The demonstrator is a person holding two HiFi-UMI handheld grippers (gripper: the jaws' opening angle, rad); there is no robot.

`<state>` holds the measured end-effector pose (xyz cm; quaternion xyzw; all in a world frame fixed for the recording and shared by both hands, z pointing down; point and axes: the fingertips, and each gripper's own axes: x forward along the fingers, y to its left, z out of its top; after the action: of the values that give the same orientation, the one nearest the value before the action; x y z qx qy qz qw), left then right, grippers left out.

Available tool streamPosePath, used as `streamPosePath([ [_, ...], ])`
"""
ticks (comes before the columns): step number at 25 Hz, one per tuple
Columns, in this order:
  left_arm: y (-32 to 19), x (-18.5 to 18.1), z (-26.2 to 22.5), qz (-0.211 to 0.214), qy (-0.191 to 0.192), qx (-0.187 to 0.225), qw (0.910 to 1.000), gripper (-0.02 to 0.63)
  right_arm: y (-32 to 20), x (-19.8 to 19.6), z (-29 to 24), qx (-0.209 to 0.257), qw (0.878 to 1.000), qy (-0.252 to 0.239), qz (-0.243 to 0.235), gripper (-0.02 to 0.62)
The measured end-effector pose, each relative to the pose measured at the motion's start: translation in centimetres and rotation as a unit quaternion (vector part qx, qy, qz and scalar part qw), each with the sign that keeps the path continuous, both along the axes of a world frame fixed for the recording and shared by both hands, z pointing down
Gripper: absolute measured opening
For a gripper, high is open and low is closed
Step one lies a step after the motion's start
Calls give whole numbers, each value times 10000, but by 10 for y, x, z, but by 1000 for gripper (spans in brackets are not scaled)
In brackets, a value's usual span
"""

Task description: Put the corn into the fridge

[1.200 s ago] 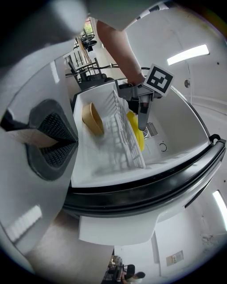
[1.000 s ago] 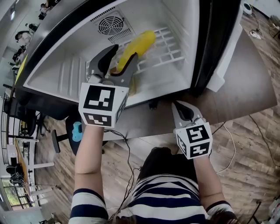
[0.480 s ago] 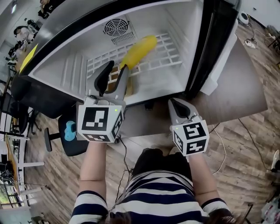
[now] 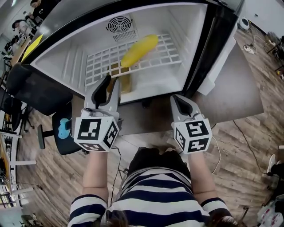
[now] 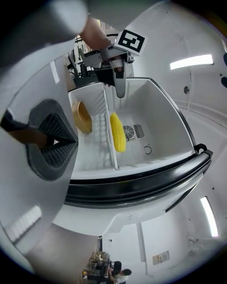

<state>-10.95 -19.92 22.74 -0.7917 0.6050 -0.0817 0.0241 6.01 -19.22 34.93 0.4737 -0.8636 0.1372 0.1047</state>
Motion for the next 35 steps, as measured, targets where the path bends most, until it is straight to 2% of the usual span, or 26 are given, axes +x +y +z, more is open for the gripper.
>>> streamPosePath([
  [7, 20, 0, 32, -137, 440, -278, 9986, 0, 2, -3, -5, 78, 9999, 41, -59, -8],
  [22, 47, -7, 100, -436, 487, -1143, 9913, 0, 10, 8, -5, 74, 9998, 162, -107, -8],
  [29, 54, -2, 109, -413, 472, -1298, 9896, 0, 15, 11, -4, 84, 9997, 202, -113, -8],
  [35, 54, 3, 107, -409, 480, -1256, 9901, 0, 16, 13, -5, 114, 9996, 205, -134, -8],
])
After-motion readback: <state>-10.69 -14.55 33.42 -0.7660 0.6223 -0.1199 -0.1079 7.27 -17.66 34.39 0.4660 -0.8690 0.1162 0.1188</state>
